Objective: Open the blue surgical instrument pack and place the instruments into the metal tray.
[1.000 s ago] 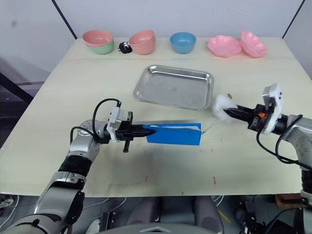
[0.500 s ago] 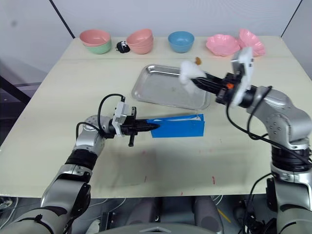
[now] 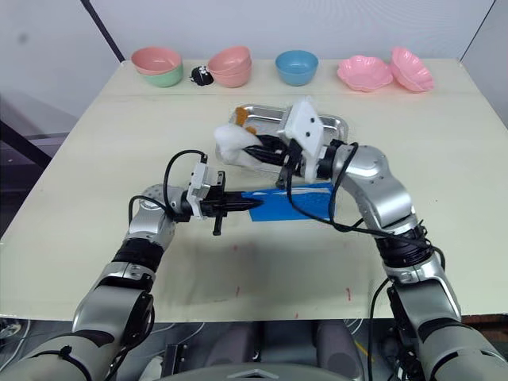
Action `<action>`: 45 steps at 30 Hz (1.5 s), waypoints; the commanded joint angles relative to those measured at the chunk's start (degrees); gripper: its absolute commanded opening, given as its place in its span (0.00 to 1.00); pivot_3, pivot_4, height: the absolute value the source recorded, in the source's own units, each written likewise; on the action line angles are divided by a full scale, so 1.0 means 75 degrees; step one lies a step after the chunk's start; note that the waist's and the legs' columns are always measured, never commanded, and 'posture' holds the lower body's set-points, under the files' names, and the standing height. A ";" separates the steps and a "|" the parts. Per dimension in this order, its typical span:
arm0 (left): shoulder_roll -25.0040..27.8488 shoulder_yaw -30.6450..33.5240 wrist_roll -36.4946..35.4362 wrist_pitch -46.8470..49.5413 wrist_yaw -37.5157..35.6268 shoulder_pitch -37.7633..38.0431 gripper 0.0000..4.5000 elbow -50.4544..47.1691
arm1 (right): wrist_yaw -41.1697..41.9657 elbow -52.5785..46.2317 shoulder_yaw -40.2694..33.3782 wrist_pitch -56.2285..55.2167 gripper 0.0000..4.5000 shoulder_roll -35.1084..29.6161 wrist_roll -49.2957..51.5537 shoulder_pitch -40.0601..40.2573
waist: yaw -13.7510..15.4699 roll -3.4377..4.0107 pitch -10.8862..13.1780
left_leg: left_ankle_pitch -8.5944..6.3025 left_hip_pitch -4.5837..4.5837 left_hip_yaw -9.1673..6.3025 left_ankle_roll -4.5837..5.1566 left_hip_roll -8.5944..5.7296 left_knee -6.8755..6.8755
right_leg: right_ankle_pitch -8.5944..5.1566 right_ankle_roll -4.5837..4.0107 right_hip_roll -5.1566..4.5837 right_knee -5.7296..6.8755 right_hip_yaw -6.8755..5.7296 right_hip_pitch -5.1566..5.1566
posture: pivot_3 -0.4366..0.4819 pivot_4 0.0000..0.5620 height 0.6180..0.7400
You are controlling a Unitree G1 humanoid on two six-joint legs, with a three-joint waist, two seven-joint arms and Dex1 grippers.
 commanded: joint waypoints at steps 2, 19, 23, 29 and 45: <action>-0.0064 -0.0071 0.0143 -0.0053 -0.0085 -0.0002 0.00 0.0009 | 0.0317 -0.0777 0.0322 -0.1426 0.01 -0.0287 -0.0794 0.0169 | 0.0007 0.0000 0.0000 | 0.0000 0.0001 -0.0002 -0.0001 -0.0001 0.0001 | 0.0000 0.0000 0.0000 0.0001 -0.0001 0.0001 | 0.48 0.27 1.00; -0.0105 -0.0040 0.0222 -0.0074 -0.0210 -0.0029 0.00 0.0084 | 0.1358 -0.1012 0.1033 -0.3603 0.72 -0.1656 -0.2088 0.1591 | 0.0015 -0.0004 -0.0003 | 0.0000 0.0014 -0.0003 0.0000 -0.0003 0.0002 | 0.0000 0.0000 0.0001 -0.0003 -0.0003 0.0018 | 0.48 0.27 1.00; -0.0100 -0.0046 0.0237 -0.0102 -0.0217 -0.0023 0.00 0.0097 | 0.1437 -0.1219 0.0608 -0.3323 0.99 -0.1966 -0.1712 0.1557 | 0.0018 -0.0004 -0.0003 | 0.0000 0.0014 -0.0006 0.0000 -0.0002 0.0002 | 0.0000 0.0000 0.0000 -0.0003 -0.0003 0.0018 | 0.48 0.27 1.00; -0.0088 -0.0035 0.0245 -0.0148 -0.0231 -0.0005 0.00 0.0104 | 0.1249 -0.1324 -0.0674 -0.2218 0.99 -0.2329 -0.0573 0.1800 | 0.0025 -0.0005 -0.0004 | -0.0003 0.0013 -0.0009 0.0005 -0.0002 0.0002 | 0.0000 0.0000 0.0000 -0.0003 -0.0005 0.0021 | 0.48 0.27 1.00; -0.0109 -0.0039 0.0264 -0.0253 -0.0295 -0.0061 0.00 0.0136 | 0.2308 0.0876 -0.1747 -0.0584 0.99 -0.2530 0.0982 0.2802 | 0.0023 -0.0005 -0.0003 | -0.0019 0.0015 -0.0001 0.0034 -0.0002 0.0002 | 0.0000 0.0000 0.0000 -0.0002 0.0001 0.0023 | 0.48 0.27 1.00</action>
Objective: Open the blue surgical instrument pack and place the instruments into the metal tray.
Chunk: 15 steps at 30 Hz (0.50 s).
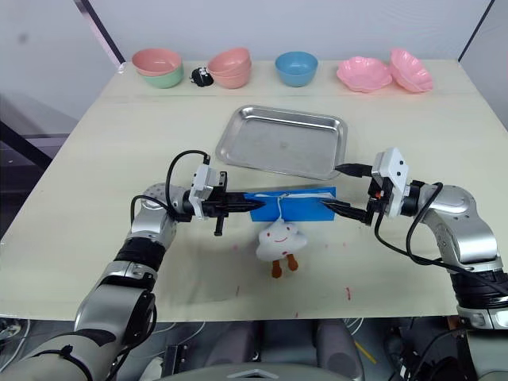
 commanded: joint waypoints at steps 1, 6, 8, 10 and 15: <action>-0.0003 -0.0085 0.0084 -0.0071 -0.0219 -0.0002 0.00 0.0054 | 0.0161 0.0168 0.0150 -0.0276 0.99 0.0206 -0.0123 0.0045 | -0.0009 0.0000 0.0000 | 0.0000 0.0000 0.0001 0.0000 0.0000 0.0000 | 0.0000 0.0000 0.0000 0.0000 0.0000 0.0000 | 0.48 0.27 1.00; 0.0031 -0.0070 0.0084 -0.0067 -0.0220 -0.0007 0.00 0.0051 | 0.0043 0.0289 0.0270 -0.0284 0.87 0.0625 -0.0195 -0.0110 | -0.0014 0.0000 0.0000 | 0.0001 0.0001 0.0000 -0.0002 0.0000 0.0001 | 0.0000 0.0000 0.0000 0.0001 0.0001 -0.0001 | 0.48 0.27 1.00; 0.0045 -0.0066 0.0082 -0.0064 -0.0225 -0.0005 0.00 0.0042 | 0.0074 0.0276 0.0241 -0.0207 0.69 0.0706 -0.0149 -0.0193 | -0.0011 0.0000 0.0000 | 0.0001 0.0002 0.0001 -0.0003 0.0000 0.0001 | 0.0000 0.0000 0.0000 0.0002 0.0001 0.0000 | 0.48 0.27 1.00; 0.0054 -0.0068 0.0084 -0.0063 -0.0230 -0.0001 0.00 0.0032 | 0.0124 0.0291 0.0247 -0.0193 0.49 0.0738 -0.0147 -0.0245 | -0.0011 0.0000 0.0000 | 0.0002 0.0001 -0.0001 -0.0003 0.0000 0.0001 | 0.0000 0.0000 0.0000 0.0001 0.0000 -0.0001 | 0.48 0.27 1.00; 0.0054 -0.0060 0.0082 -0.0052 -0.0211 -0.0006 0.00 0.0016 | 0.0135 0.0335 0.0260 -0.0205 0.02 0.0798 -0.0162 -0.0303 | -0.0015 0.0000 0.0000 | 0.0002 0.0001 -0.0001 -0.0004 0.0000 0.0000 | 0.0000 0.0000 0.0001 0.0000 0.0000 -0.0001 | 0.48 0.27 1.00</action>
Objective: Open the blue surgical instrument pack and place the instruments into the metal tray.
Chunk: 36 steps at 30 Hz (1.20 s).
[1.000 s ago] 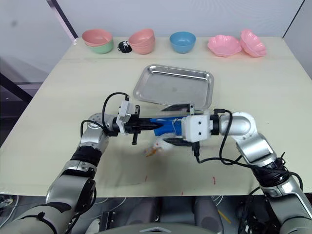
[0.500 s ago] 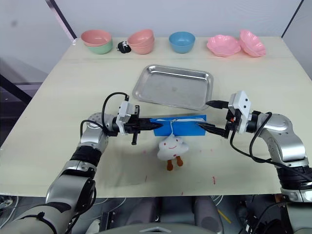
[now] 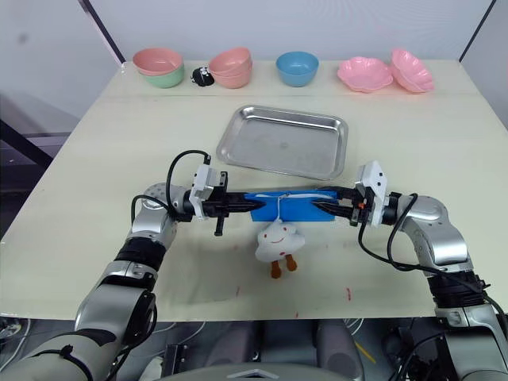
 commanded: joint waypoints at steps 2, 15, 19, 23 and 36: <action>0.0022 -0.0051 0.0066 -0.0034 -0.0156 0.0006 0.00 0.0003 | 0.0041 -0.0084 -0.0083 -0.0076 0.02 0.0052 0.0061 -0.0087 | 0.0000 0.0000 0.0000 | 0.0000 0.0001 0.0000 0.0000 0.0000 0.0000 | 0.0000 0.0000 0.0000 0.0001 0.0000 0.0000 | 0.48 0.27 1.00; 0.0702 0.0456 -0.0614 0.1134 -0.0061 0.0117 0.85 -0.1334 | 0.0339 0.0043 -0.0019 -0.0373 0.00 -0.0062 -0.0146 0.0002 | -0.0013 0.0001 0.0001 | 0.0000 -0.0001 -0.0003 0.0000 0.0003 -0.0002 | 0.0000 0.0000 0.0003 0.0001 -0.0001 -0.0004 | 0.48 0.27 1.00; 0.1146 0.0716 -0.1259 0.2132 -0.0099 0.0461 0.98 -0.2620 | 0.0378 0.0150 -0.0022 -0.0476 0.00 -0.0067 -0.0192 -0.0020 | -0.0015 0.0001 0.0001 | 0.0000 -0.0003 0.0001 0.0000 0.0003 -0.0001 | 0.0000 0.0000 0.0000 -0.0001 0.0001 -0.0004 | 0.48 0.27 1.00; 0.1536 0.0659 -0.2020 0.3398 -0.0092 0.1201 0.98 -0.4225 | 0.0412 0.0342 -0.0009 -0.0605 0.00 -0.0052 -0.0274 -0.0070 | -0.0031 0.0002 0.0001 | 0.0000 0.0001 0.0001 -0.0001 0.0007 -0.0003 | 0.0000 0.0000 0.0003 0.0001 0.0003 -0.0004 | 0.48 0.27 1.00; 0.0844 -0.1373 0.0497 0.1269 0.1115 0.2265 0.98 -0.4916 | 0.0466 0.0528 0.0103 -0.0800 0.00 0.0027 -0.0461 -0.0244 | -0.0007 0.0003 0.0001 | -0.0002 0.0013 0.0016 0.0002 0.0008 -0.0005 | 0.0000 0.0000 0.0003 0.0001 0.0014 0.0002 | 0.48 0.27 1.00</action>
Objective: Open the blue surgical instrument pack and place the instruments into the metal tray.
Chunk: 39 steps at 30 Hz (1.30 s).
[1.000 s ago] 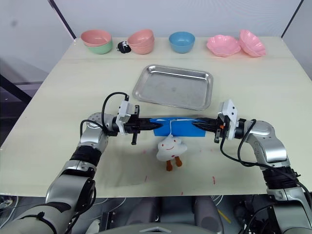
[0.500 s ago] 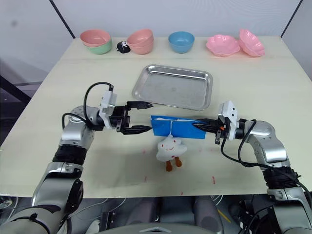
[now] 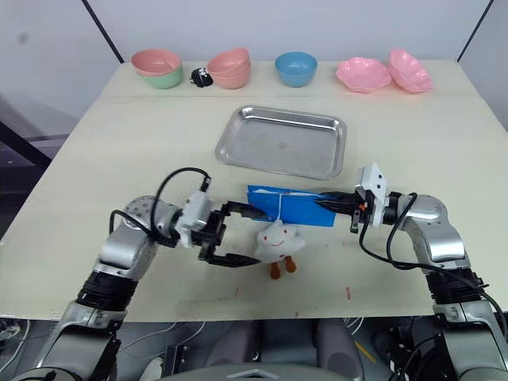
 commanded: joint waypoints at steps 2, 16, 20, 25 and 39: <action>-0.0296 -0.0430 0.0633 -0.0429 0.0648 0.0235 0.98 -0.0020 | 0.0014 -0.0045 0.0017 -0.0108 0.00 -0.0005 -0.0085 -0.0085 | -0.0001 0.0000 0.0000 | 0.0000 -0.0003 0.0000 0.0000 0.0000 0.0000 | 0.0000 0.0000 0.0000 -0.0003 0.0001 -0.0002 | 0.48 0.27 1.00; -0.0147 -0.0170 0.0543 -0.1319 0.1118 0.0390 0.00 0.0062 | -0.0091 -0.0114 0.0025 -0.0205 0.00 0.0070 -0.0126 -0.0011 | -0.0005 0.0000 0.0000 | -0.0001 0.0003 0.0002 0.0002 0.0000 0.0000 | 0.0000 0.0000 -0.0001 0.0003 0.0004 -0.0001 | 0.48 0.27 1.00; 0.0033 0.0621 -0.0609 -0.0882 0.0936 0.0178 0.00 -0.0093 | -0.0107 -0.0007 0.0052 -0.0307 0.00 0.0084 -0.0243 -0.0019 | -0.0005 0.0000 0.0000 | -0.0001 0.0002 -0.0001 0.0002 0.0004 0.0000 | 0.0000 0.0000 0.0001 0.0003 0.0000 -0.0001 | 0.48 0.27 1.00; 0.0787 0.1655 -0.1295 -0.0366 0.0546 -0.0207 0.00 0.0729 | -0.0146 0.0045 0.0046 -0.0317 0.00 0.0083 -0.0326 0.0008 | -0.0019 0.0000 0.0000 | -0.0001 0.0004 -0.0004 0.0002 0.0004 -0.0001 | 0.0000 0.0000 0.0003 0.0004 -0.0004 -0.0001 | 0.48 0.27 1.00; 0.1827 0.1789 -0.0221 -0.1934 -0.0800 -0.0935 0.00 0.4265 | -0.0127 -0.0001 -0.0030 -0.0367 0.00 -0.0007 -0.0303 0.0031 | -0.0027 0.0001 0.0000 | 0.0000 0.0003 0.0000 0.0001 0.0006 -0.0005 | 0.0000 0.0000 0.0005 0.0000 -0.0005 -0.0005 | 0.48 0.27 1.00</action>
